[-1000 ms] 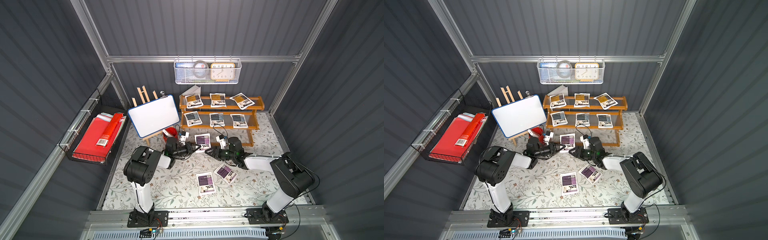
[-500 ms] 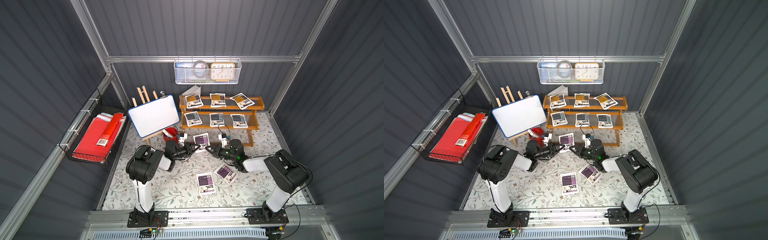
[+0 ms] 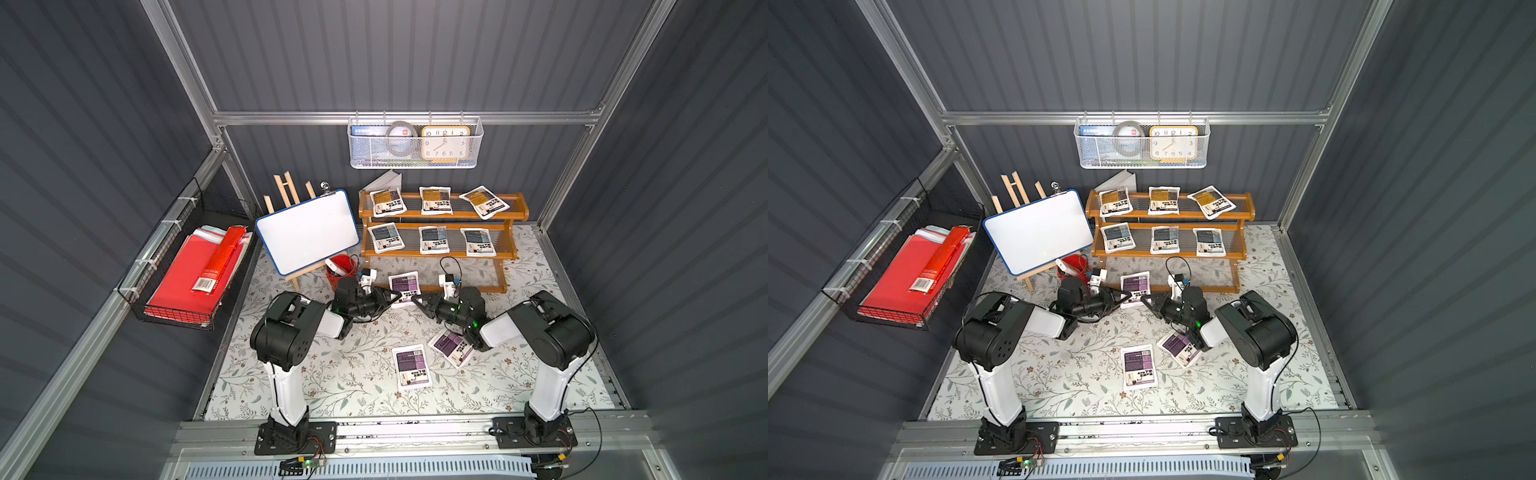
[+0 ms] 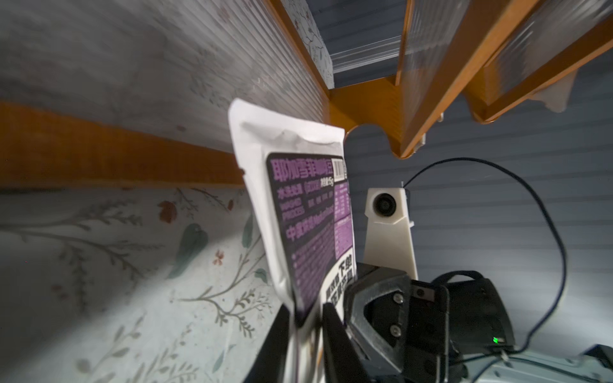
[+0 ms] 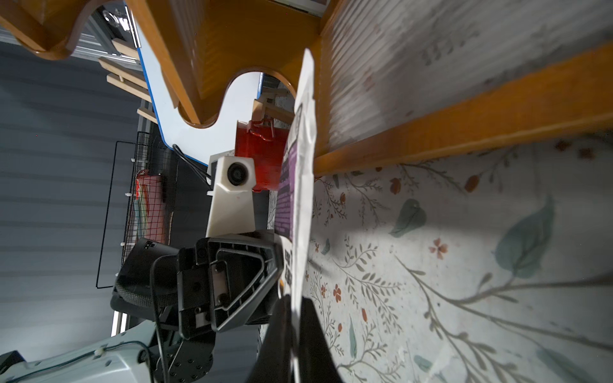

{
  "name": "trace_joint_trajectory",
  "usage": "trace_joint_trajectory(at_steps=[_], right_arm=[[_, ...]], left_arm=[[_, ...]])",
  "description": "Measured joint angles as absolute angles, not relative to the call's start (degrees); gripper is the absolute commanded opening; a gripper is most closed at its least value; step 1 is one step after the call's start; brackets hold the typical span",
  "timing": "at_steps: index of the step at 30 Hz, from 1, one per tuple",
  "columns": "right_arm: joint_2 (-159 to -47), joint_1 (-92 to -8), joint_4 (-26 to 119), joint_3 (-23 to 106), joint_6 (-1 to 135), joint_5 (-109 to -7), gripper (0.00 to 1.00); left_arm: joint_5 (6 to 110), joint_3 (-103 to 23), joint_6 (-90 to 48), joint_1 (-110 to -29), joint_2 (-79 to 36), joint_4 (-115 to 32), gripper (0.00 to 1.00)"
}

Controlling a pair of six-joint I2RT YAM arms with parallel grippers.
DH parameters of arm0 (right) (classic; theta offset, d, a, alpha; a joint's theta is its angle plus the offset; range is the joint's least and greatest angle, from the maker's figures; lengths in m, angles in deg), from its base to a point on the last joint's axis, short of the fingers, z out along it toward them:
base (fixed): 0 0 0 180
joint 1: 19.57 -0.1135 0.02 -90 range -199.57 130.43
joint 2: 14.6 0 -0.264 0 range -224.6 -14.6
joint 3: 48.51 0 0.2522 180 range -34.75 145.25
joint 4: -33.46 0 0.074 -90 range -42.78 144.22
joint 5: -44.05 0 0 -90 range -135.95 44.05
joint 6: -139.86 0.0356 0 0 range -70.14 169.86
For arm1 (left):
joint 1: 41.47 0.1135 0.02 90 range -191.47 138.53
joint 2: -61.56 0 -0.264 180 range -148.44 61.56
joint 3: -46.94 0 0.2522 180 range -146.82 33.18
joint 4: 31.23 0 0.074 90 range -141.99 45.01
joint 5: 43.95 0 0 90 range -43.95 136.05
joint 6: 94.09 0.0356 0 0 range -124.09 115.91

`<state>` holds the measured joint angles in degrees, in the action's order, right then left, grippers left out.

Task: Place the bagged coffee beans on the shelf by color
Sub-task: Pick up the bagged coffee beans at the center of the board, then place the bagged coffee beans on the shelf.

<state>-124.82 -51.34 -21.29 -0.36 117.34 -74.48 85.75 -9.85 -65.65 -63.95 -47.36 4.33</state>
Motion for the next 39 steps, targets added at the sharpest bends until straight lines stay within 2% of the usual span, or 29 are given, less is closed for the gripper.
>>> trace_joint_trajectory(at_steps=[6,15,35,37,39], right_arm=[[-129.1,-50.5,-25.4,1.0,120.4,-73.4,0.0],[-132.2,-50.2,-20.8,12.1,120.1,-72.5,0.0],[-142.7,-50.2,-11.2,27.6,122.5,-68.8,0.0],[-144.0,-50.4,-10.4,29.5,122.6,-68.8,0.07],[-144.8,-50.7,-9.6,31.4,123.0,-69.3,0.26]], left_arm=[[72.2,-13.8,-56.6,-64.0,-40.5,-14.0,0.32],[56.4,-14.1,-52.4,-64.0,-34.2,-26.1,0.32],[53.4,-14.1,-51.5,-64.0,-33.7,-30.6,0.32],[53.4,-14.1,-51.4,-64.0,-33.7,-30.6,0.32],[53.4,-14.1,-51.2,-64.0,-33.7,-30.6,0.32]])
